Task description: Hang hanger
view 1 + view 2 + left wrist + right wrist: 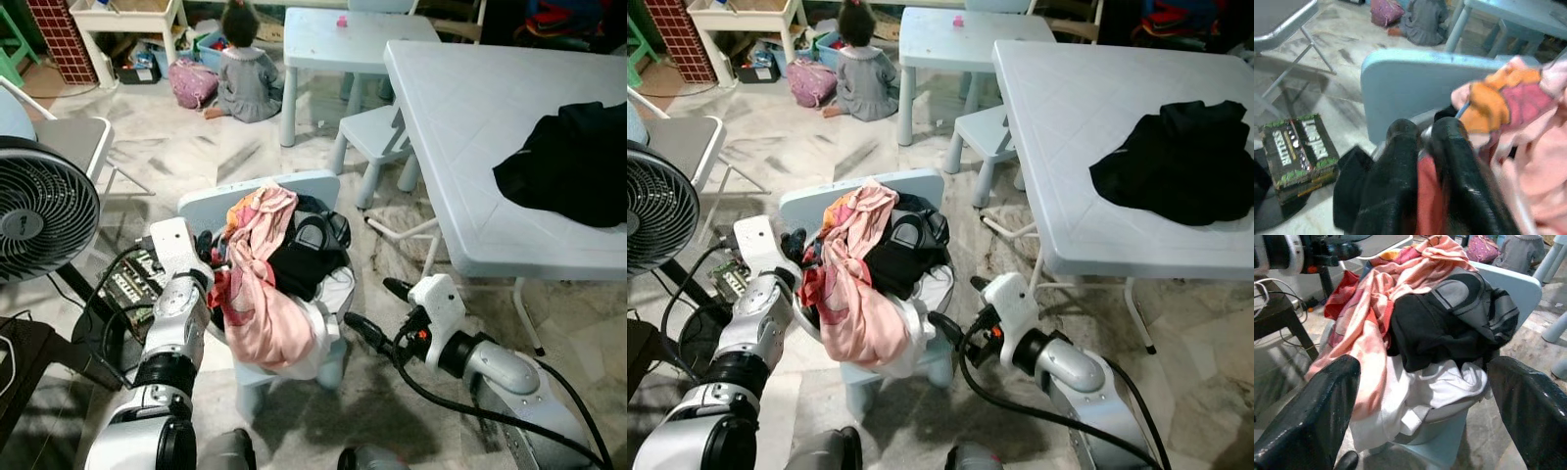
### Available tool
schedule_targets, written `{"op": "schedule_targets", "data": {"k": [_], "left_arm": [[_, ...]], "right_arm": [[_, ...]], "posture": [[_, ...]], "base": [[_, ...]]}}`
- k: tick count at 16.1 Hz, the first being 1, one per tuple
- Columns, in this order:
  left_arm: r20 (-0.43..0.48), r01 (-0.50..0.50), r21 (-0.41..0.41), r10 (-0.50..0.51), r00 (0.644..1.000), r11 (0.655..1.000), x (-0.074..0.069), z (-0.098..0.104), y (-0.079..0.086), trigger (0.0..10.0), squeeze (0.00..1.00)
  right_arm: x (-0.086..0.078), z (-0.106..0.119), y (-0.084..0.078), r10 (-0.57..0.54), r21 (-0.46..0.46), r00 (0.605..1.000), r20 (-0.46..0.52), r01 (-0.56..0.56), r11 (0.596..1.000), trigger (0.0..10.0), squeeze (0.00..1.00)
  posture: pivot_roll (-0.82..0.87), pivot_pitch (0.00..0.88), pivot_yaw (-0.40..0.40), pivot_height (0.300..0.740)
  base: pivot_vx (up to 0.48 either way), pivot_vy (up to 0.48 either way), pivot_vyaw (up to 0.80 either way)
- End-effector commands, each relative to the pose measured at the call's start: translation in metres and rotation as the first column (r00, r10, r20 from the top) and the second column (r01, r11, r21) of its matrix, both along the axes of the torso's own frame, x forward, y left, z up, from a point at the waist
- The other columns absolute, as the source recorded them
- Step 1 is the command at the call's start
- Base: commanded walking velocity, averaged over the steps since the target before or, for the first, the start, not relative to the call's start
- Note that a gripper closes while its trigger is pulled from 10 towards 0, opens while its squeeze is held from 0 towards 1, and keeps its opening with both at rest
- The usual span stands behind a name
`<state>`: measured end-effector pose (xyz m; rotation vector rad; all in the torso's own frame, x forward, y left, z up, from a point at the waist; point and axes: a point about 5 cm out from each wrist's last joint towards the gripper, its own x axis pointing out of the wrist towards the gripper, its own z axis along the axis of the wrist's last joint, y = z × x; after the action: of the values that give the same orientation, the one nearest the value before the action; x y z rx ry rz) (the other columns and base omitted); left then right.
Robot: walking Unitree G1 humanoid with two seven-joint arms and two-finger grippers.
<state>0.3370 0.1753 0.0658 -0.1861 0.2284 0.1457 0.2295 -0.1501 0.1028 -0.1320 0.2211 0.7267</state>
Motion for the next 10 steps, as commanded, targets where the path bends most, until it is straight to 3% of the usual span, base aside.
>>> {"op": "schedule_targets", "data": {"k": [1,2,3,4,7,10], "left_arm": [[-0.029,0.023,-0.008,-0.023,0.999,1.0,0.001,-0.002,-0.003,0.0,0.0],[-0.064,0.039,0.005,-0.039,0.997,0.999,0.001,-0.006,-0.005,0.0,0.0],[-0.074,0.057,-0.016,-0.058,0.996,0.998,0.0,-0.008,-0.008,10.0,0.0],[-0.055,0.068,-0.042,-0.07,0.996,0.997,0.001,-0.006,-0.01,10.0,1.0],[-0.037,0.107,-0.063,-0.109,0.993,0.992,0.001,-0.002,-0.017,10.0,1.0],[-0.077,0.142,-0.077,-0.148,0.986,0.987,-0.004,-0.007,-0.017,10.0,1.0]], "right_arm": [[0.002,0.0,-0.004,-0.015,-0.013,1.0,0.01,0.015,1.0,10.0,0.0],[0.003,0.001,-0.004,-0.019,-0.014,1.0,0.015,0.019,1.0,10.0,0.0],[0.003,0.001,-0.004,-0.022,-0.017,1.0,0.022,0.022,1.0,10.0,0.0],[0.003,0.001,-0.004,-0.024,-0.021,0.999,0.026,0.025,0.999,10.0,0.0],[-0.001,-0.001,-0.007,-0.041,-0.039,0.998,0.041,0.042,0.998,10.0,0.0],[-0.001,0.0,-0.009,-0.05,-0.045,0.997,0.053,0.053,0.998,10.0,0.0]], "posture": [[-0.1,0.068,-0.03,0.74],[-0.1,0.068,-0.03,0.74],[-0.11,0.065,-0.027,0.74],[-0.11,0.066,-0.027,0.74],[-0.11,0.078,-0.032,0.74],[-0.11,0.088,-0.038,0.74]], "base": [[0.0,0.0,0.0],[0.0,0.0,0.0],[0.0,0.0,0.0],[0.0,0.0,0.0],[0.0,0.0,0.0],[0.0,0.0,0.0]]}}
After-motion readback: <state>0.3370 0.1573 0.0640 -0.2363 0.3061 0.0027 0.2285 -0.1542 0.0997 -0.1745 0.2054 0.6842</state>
